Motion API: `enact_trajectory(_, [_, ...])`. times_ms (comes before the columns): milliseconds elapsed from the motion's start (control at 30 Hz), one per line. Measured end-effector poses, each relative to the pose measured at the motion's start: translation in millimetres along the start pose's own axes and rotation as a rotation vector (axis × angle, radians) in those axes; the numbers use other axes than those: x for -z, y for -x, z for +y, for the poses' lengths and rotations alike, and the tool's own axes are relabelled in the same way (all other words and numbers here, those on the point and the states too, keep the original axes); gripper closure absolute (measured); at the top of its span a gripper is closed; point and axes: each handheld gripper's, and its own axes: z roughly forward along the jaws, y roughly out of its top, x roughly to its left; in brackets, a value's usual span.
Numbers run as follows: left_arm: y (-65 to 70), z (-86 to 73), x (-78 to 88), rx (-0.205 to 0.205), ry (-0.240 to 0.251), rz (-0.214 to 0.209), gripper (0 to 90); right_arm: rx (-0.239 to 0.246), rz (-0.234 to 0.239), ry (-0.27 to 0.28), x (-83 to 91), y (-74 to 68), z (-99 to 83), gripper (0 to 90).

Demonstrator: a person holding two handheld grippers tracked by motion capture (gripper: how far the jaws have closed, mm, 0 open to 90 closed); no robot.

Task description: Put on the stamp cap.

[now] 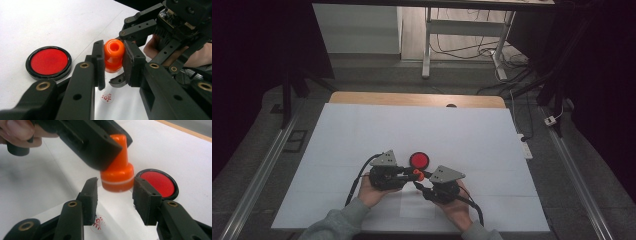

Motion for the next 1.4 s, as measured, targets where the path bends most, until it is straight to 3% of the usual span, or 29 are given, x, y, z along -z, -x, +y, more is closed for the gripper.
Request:
enact_trajectory(367, [-3.7,0.3,4.6,0.005,0.006,0.012,72.3,-0.029,-0.019,-0.018,13.9,14.9,-11.6,50.9])
enact_trajectory(800, [-5.7,0.3,9.3,0.013,0.006,0.020,72.3,-0.084,-0.093,0.013,57.5,40.5,-29.3,49.0])
enact_trajectory(1133, [-8.5,2.4,12.8,0.008,0.006,0.038,72.3,-0.119,-0.160,0.028,102.1,64.9,-52.0,47.8])
enact_trajectory(1400, [-13.5,7.6,20.9,0.009,0.020,0.062,72.3,-0.131,-0.184,0.017,114.3,75.5,-64.1,47.4])
